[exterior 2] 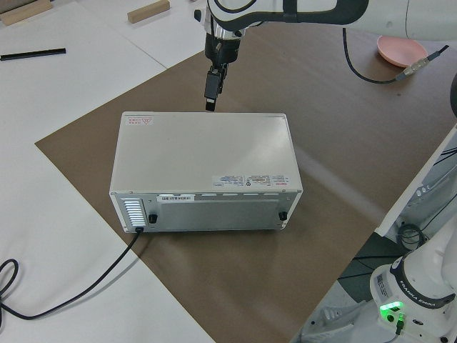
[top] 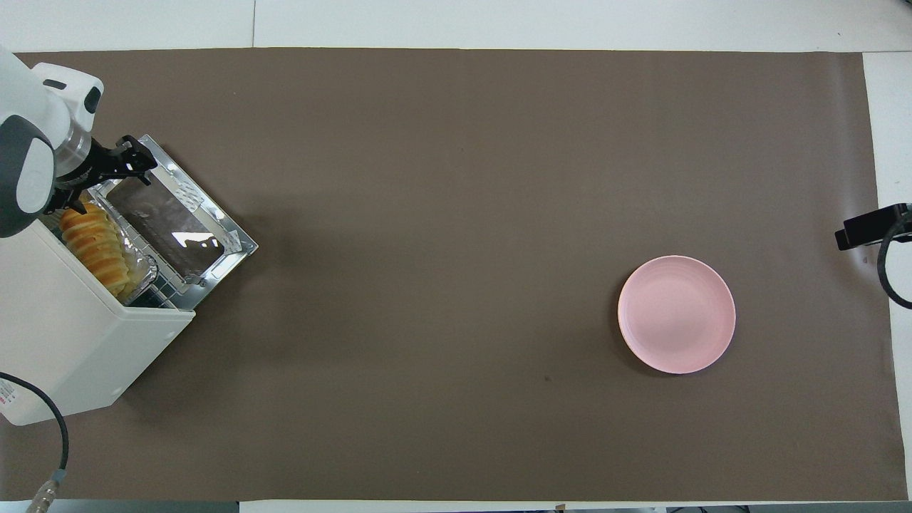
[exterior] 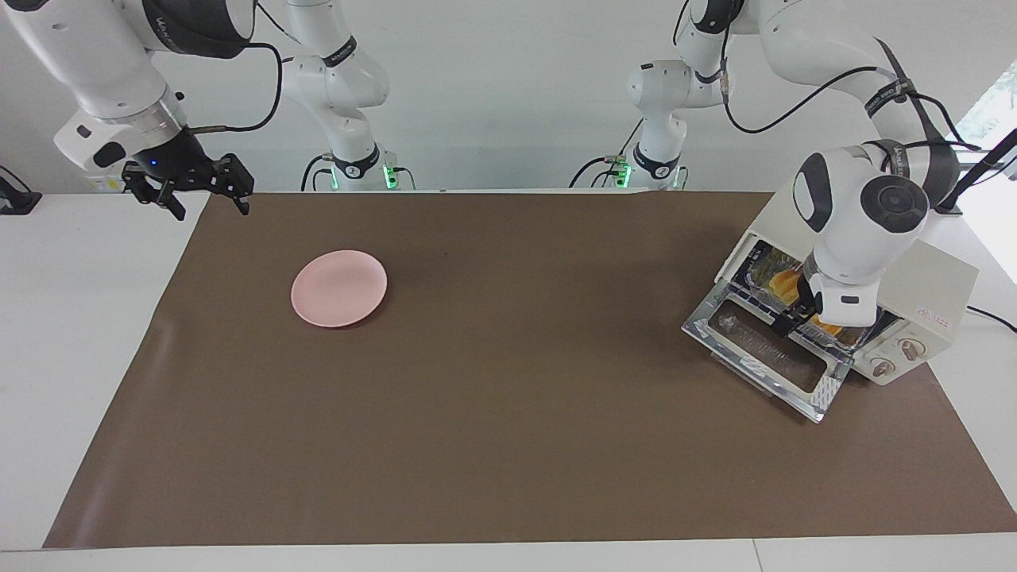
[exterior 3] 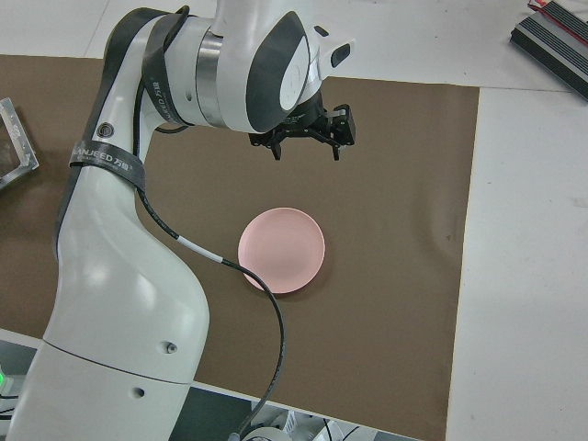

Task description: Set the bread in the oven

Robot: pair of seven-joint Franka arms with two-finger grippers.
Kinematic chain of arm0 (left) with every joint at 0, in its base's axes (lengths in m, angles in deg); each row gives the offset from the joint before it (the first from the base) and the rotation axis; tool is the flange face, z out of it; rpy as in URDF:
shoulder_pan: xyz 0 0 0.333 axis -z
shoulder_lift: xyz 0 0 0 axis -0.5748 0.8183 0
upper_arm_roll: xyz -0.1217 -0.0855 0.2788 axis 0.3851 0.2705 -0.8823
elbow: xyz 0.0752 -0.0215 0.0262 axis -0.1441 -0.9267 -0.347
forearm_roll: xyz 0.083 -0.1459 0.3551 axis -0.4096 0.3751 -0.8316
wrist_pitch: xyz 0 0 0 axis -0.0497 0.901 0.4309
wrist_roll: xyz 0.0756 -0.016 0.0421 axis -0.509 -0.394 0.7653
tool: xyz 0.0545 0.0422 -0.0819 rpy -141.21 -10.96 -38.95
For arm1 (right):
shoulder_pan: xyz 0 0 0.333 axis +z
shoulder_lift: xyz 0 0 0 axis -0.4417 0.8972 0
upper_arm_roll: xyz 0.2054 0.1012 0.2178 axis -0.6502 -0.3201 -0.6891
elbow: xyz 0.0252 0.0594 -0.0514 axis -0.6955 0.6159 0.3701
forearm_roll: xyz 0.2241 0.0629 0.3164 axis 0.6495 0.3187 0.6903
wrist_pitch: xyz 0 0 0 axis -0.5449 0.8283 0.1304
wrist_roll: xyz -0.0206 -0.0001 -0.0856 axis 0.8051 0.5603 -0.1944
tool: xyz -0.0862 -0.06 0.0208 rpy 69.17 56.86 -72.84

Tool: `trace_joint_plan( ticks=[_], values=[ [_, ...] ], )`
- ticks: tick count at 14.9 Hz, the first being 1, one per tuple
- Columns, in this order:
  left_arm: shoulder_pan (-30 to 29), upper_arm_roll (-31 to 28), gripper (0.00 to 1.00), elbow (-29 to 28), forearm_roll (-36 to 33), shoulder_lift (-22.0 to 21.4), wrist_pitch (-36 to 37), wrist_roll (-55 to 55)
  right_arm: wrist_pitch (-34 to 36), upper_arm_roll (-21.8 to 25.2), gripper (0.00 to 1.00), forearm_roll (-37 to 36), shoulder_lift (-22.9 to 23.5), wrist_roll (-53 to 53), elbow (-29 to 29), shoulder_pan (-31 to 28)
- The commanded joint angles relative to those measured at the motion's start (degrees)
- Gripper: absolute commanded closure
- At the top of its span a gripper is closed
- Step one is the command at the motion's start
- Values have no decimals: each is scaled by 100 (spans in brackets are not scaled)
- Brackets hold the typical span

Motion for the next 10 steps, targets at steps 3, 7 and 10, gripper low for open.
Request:
trace_joint_plan(
  ticks=[3, 7, 10],
  values=[
    [28, -30, 0, -36, 454, -1090, 769, -1511, -78, -20, 0, 78, -147, -99, 166, -19],
    [343, 14, 0, -53, 534, -1584, 1869, -2179, -78, -20, 0, 78, -147, -99, 166, -19],
    [83, 49, 0, 305, 1278, -1340, 2134, -2322, -78, -20, 0, 78, -138, -99, 166, -19]
  ],
)
